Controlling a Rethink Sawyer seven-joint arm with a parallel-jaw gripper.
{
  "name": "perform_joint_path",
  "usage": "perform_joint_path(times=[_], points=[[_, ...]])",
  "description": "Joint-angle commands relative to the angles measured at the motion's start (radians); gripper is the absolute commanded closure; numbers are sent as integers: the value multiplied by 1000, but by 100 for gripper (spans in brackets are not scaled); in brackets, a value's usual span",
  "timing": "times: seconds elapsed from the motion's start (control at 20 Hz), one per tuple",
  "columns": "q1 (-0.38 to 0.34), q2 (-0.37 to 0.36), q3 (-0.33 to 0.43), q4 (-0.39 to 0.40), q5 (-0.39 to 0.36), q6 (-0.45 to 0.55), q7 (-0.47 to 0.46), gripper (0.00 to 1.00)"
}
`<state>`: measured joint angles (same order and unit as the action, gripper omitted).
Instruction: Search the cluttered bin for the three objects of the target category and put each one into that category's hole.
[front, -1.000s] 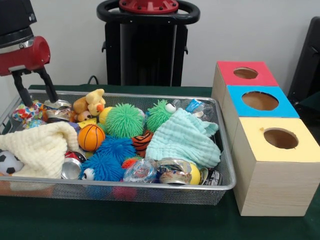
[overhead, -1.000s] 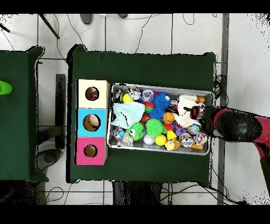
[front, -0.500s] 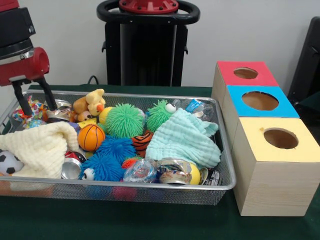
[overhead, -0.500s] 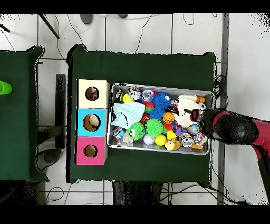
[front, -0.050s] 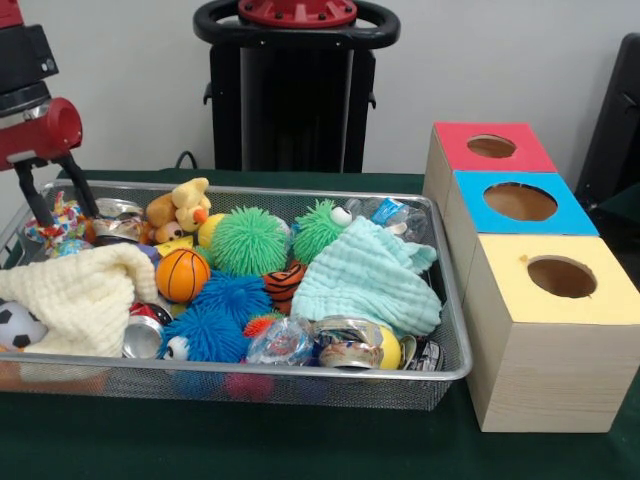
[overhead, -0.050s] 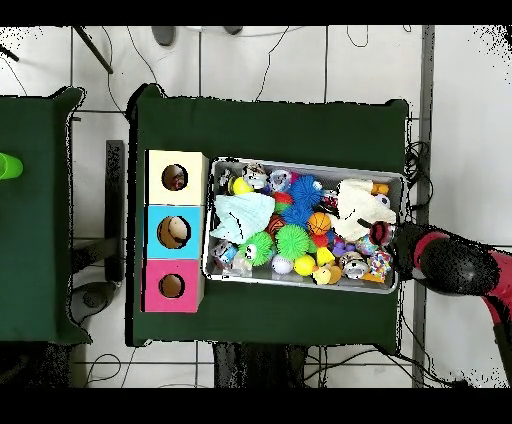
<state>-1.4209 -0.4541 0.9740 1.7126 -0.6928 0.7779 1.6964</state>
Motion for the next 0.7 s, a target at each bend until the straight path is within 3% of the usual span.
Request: perform_joint_path(times=[0.05, 0.35, 0.7], points=[[-7, -8, 36, 72, -23, 41, -317, 0], [8, -36, 9, 88, -35, 70, -294, 0], [23, -14, -25, 96, -81, 24, -269, 0]])
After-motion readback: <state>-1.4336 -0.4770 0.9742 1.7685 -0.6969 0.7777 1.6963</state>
